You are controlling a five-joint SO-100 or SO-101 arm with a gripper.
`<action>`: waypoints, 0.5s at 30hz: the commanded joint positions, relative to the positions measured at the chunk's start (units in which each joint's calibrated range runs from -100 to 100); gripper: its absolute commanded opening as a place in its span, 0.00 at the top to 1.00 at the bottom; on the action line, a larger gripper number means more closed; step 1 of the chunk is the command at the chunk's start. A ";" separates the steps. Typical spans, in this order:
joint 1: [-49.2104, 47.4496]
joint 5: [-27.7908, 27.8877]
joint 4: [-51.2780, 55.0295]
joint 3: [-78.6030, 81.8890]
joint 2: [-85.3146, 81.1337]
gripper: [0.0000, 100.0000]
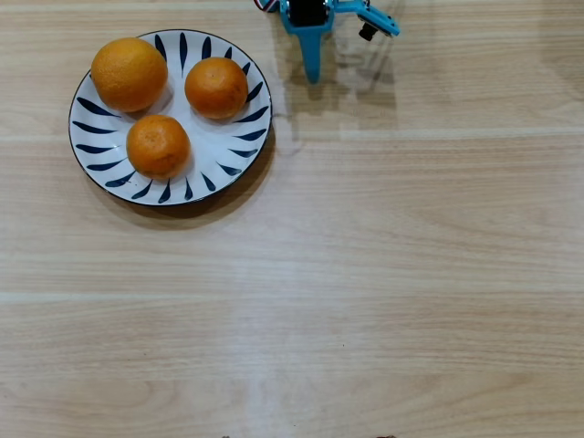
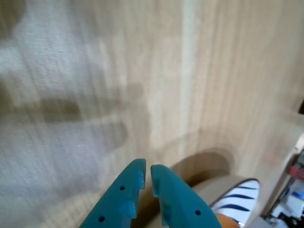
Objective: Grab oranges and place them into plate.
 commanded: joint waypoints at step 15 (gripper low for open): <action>-0.98 0.36 -1.13 3.63 -0.51 0.98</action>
